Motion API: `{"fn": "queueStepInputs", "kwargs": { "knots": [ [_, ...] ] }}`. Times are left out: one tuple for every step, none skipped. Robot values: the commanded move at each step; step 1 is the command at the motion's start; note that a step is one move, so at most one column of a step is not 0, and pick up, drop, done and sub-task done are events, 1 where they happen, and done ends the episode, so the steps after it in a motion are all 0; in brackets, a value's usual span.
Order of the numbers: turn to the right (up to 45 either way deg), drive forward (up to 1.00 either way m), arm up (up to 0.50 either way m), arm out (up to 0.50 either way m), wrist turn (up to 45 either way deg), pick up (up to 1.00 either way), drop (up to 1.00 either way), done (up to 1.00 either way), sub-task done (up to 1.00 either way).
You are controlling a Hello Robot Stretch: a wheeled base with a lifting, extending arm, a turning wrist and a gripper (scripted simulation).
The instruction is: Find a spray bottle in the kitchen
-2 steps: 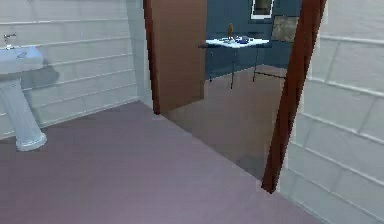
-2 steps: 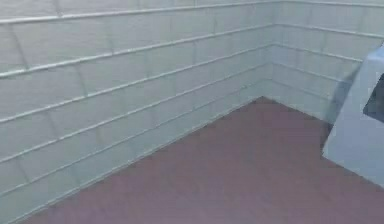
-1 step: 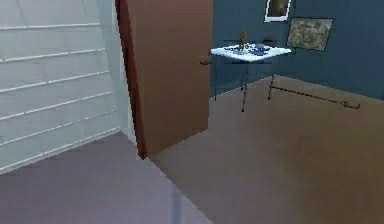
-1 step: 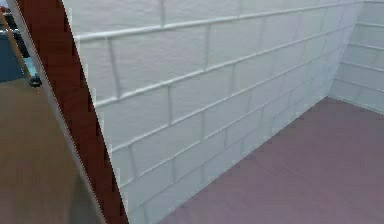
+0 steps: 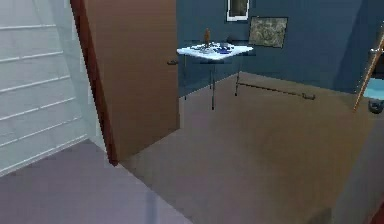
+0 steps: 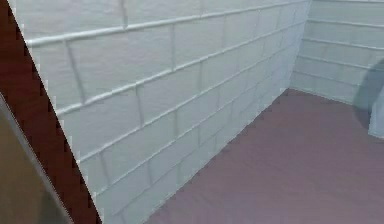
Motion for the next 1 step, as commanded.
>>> {"fn": "queueStepInputs", "kwargs": {
  "knots": [
    [0.0,0.2,0.0,0.0,0.0,0.0,0.0,0.0,0.0]
  ]
}}
